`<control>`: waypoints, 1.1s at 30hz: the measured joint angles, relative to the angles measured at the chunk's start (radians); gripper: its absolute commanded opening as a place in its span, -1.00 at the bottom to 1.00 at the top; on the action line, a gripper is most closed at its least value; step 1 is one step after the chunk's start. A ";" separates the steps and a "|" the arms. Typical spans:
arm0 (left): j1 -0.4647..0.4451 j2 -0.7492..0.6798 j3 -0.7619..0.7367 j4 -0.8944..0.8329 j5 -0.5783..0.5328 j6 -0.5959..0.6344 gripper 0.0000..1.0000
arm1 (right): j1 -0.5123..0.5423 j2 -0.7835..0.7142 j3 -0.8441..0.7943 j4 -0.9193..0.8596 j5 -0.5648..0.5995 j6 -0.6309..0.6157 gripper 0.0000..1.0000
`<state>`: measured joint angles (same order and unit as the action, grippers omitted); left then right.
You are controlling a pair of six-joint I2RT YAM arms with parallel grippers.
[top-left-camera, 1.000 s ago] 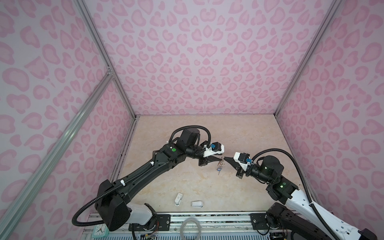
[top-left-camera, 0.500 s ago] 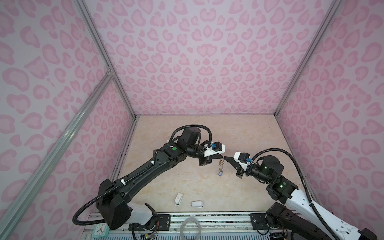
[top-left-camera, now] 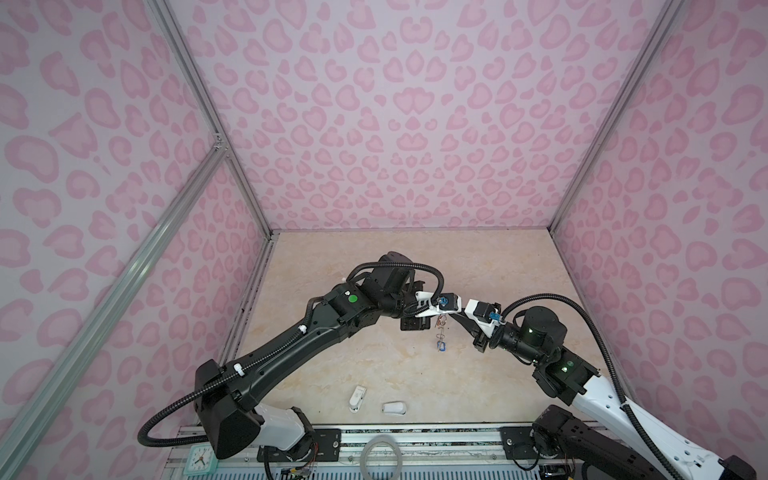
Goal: Put the keys on the keyring
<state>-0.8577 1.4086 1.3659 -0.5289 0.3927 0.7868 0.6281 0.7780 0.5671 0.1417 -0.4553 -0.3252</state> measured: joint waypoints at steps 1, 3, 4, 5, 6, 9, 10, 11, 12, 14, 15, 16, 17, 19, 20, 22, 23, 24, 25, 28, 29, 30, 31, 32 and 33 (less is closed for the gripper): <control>-0.001 0.000 0.000 -0.002 -0.002 0.003 -0.93 | 0.000 0.002 0.000 0.000 -0.008 0.000 -0.77; -0.003 0.000 0.000 -0.006 -0.003 0.010 -0.94 | 0.000 0.004 0.000 0.002 -0.014 0.003 -0.77; -0.003 0.000 0.000 -0.007 -0.003 0.013 -0.93 | 0.000 0.004 -0.002 0.005 -0.017 0.004 -0.77; -0.003 0.000 0.000 -0.007 -0.003 0.018 -0.93 | 0.000 0.004 -0.003 0.010 -0.017 0.008 -0.75; -0.003 0.000 0.000 -0.008 -0.002 0.019 -0.94 | 0.000 0.005 -0.004 0.014 -0.020 0.011 -0.73; -0.003 0.000 0.000 -0.008 0.005 0.025 -0.93 | 0.001 0.012 -0.004 0.023 -0.025 0.018 -0.76; -0.003 0.000 0.000 -0.008 0.007 0.025 -0.94 | 0.002 0.014 -0.004 0.025 -0.030 0.018 -0.77; -0.003 0.000 0.000 -0.008 0.012 0.026 -0.93 | 0.003 0.016 -0.004 0.025 -0.034 0.018 -0.79; -0.003 0.000 0.000 -0.008 0.013 0.026 -0.94 | 0.005 0.018 -0.004 0.025 -0.035 0.018 -0.80; -0.003 0.000 0.000 -0.008 0.019 0.027 -0.94 | 0.006 0.019 -0.005 0.027 -0.036 0.018 -0.88; -0.003 0.000 0.000 -0.008 0.019 0.027 -0.93 | 0.006 0.019 -0.006 0.028 -0.038 0.018 -0.91; -0.003 0.000 0.000 -0.008 0.020 0.027 -0.94 | 0.006 0.019 -0.007 0.028 -0.043 0.018 -0.96; -0.003 0.000 0.000 -0.009 0.020 0.026 -0.88 | 0.007 0.019 -0.008 0.028 -0.043 0.018 -1.00; -0.003 0.000 0.000 -0.010 0.020 0.027 -0.51 | 0.007 0.018 -0.009 0.028 -0.043 0.018 -1.00; -0.003 -0.001 0.000 -0.009 0.026 0.027 -0.41 | 0.008 0.016 -0.011 0.030 -0.043 0.018 -1.00; 0.005 -0.003 -0.003 -0.003 0.033 0.011 -0.32 | 0.008 0.007 -0.019 0.032 -0.042 0.021 -1.00; 0.017 -0.007 -0.008 0.003 0.044 0.005 -0.31 | 0.008 0.002 -0.024 0.035 -0.042 0.026 -1.00; 0.036 -0.012 -0.010 0.008 0.056 -0.009 -0.30 | 0.008 -0.004 -0.031 0.038 -0.043 0.027 -1.00; 0.053 -0.016 -0.016 0.019 0.066 -0.026 -0.30 | 0.008 -0.008 -0.035 0.044 -0.042 0.029 -1.00; 0.098 -0.027 -0.045 0.040 0.114 -0.075 -0.33 | 0.009 -0.017 -0.044 0.061 -0.042 0.035 -1.00; 0.100 -0.027 -0.051 0.045 0.134 -0.087 -0.34 | 0.009 -0.019 -0.047 0.070 -0.043 0.037 -1.00; 0.100 -0.027 -0.053 0.046 0.153 -0.094 -0.35 | 0.009 -0.021 -0.048 0.075 -0.042 0.040 -1.00; 0.102 -0.027 -0.055 0.052 0.171 -0.107 -0.36 | 0.009 -0.022 -0.049 0.077 -0.042 0.045 -1.00; 0.103 -0.027 -0.057 0.061 0.190 -0.114 -0.37 | 0.009 -0.023 -0.050 0.077 -0.042 0.044 -1.00; 0.104 -0.027 -0.061 0.068 0.206 -0.124 -0.37 | 0.009 -0.025 -0.051 0.078 -0.042 0.045 -1.00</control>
<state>-0.7540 1.3815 1.3048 -0.4610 0.5991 0.6624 0.6369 0.7532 0.5163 0.2199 -0.4973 -0.2806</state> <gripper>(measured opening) 0.319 0.049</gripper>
